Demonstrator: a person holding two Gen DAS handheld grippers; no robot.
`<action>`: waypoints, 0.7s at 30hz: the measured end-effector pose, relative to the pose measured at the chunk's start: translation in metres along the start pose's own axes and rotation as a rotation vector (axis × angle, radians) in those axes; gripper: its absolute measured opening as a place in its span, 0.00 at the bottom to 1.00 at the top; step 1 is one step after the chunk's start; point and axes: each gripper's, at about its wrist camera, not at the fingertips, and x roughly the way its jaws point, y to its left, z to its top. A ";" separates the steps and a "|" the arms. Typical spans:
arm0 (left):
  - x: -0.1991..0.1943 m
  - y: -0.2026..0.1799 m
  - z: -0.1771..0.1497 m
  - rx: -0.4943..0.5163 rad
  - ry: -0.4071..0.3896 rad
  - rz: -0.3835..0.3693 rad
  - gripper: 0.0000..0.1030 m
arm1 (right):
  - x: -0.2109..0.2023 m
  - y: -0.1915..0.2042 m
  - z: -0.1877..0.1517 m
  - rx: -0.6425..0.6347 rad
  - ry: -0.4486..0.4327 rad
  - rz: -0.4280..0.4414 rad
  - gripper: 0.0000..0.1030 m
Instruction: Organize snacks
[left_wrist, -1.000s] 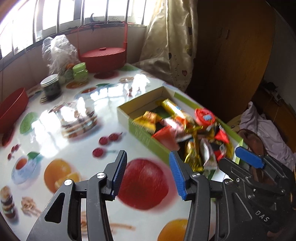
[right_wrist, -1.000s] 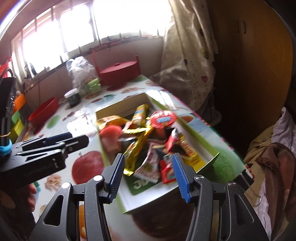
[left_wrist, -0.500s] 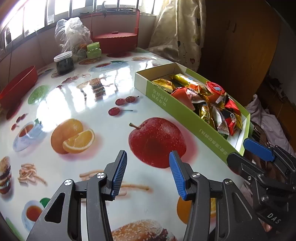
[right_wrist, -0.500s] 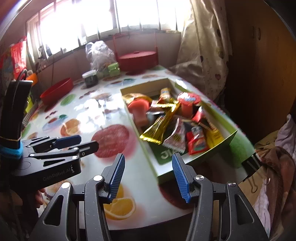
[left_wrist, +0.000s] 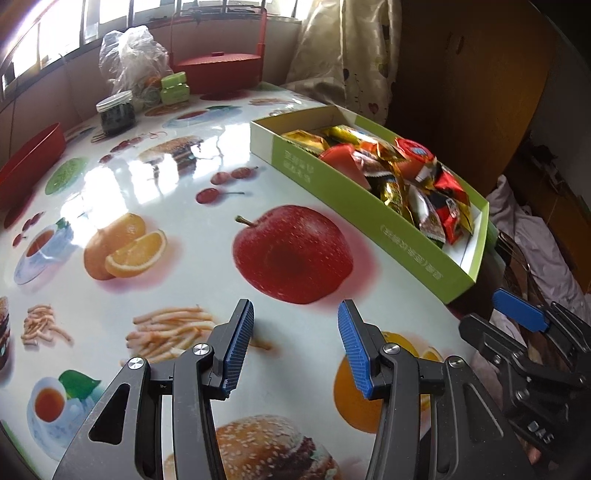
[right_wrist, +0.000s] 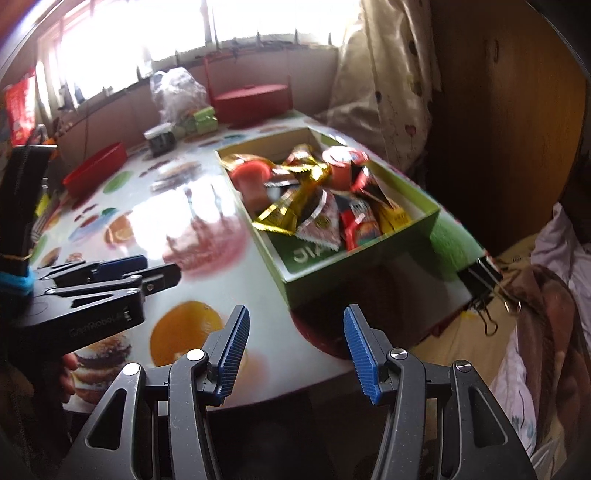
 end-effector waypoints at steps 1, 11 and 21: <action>0.000 -0.001 -0.001 0.003 -0.002 0.005 0.48 | 0.004 -0.003 -0.001 0.012 0.017 -0.013 0.52; 0.001 -0.008 -0.003 0.018 -0.006 0.051 0.48 | 0.021 -0.009 -0.003 0.032 0.067 -0.043 0.61; 0.001 -0.010 -0.004 0.026 -0.010 0.059 0.48 | 0.024 -0.006 -0.002 0.014 0.072 -0.055 0.65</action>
